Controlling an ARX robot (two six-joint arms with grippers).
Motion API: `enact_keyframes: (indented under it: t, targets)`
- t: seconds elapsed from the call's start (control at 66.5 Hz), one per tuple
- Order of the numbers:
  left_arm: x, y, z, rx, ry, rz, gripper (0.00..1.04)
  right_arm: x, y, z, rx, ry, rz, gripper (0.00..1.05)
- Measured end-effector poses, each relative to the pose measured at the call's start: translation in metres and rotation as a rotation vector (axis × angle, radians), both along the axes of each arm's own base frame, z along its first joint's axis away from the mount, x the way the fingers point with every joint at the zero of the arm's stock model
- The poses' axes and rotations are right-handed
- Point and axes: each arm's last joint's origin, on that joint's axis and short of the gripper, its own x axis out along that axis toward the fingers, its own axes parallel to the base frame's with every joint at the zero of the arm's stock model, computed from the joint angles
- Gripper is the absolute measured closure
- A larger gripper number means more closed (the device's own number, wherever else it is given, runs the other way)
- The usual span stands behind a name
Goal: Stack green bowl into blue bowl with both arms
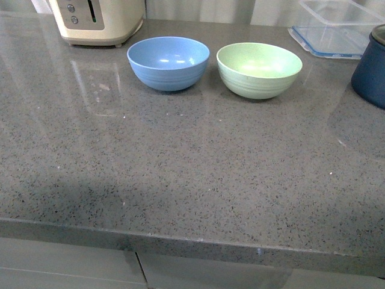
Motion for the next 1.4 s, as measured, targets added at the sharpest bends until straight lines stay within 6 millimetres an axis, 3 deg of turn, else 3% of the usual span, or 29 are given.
enact_keyframes:
  t: [0.632, 0.752, 1.053, 1.173, 1.203, 1.264, 1.309, 1.399]
  targets:
    - [-0.016, 0.0, -0.004, 0.002, -0.026, -0.001, 1.01, 0.0, 0.0, 0.0, 0.0, 0.0, 0.0, 0.1]
    - [-0.027, 0.0, -0.007, 0.003, -0.016, -0.002, 1.01, 0.0, 0.0, 0.0, 0.0, 0.0, 0.0, 0.1]
    - [-0.027, 0.0, -0.007, 0.003, -0.019, -0.001, 1.01, 0.0, 0.0, 0.0, 0.0, 0.0, 0.0, 0.1]
    - [-0.027, 0.0, -0.007, 0.002, -0.019, -0.001, 0.8, 0.0, 0.0, -0.001, 0.004, 0.013, -0.005, 0.1]
    - [-0.027, 0.0, -0.007, 0.002, -0.019, 0.0, 0.75, 0.0, 0.0, 0.001, 0.025, 0.122, -0.027, 0.1]
    - [-0.027, 0.0, -0.007, 0.002, -0.019, -0.001, 0.64, 0.006, 0.0, 0.01, 0.047, 0.519, -0.072, 0.1]
    - [-0.027, 0.0, -0.007, 0.003, -0.019, -0.002, 0.57, 0.015, 0.0, 0.015, 0.041, 0.689, -0.077, 0.1]
    - [-0.027, 0.0, -0.007, 0.003, -0.019, -0.001, 0.43, 0.046, 0.004, 0.03, 0.027, 0.81, -0.064, 0.1]
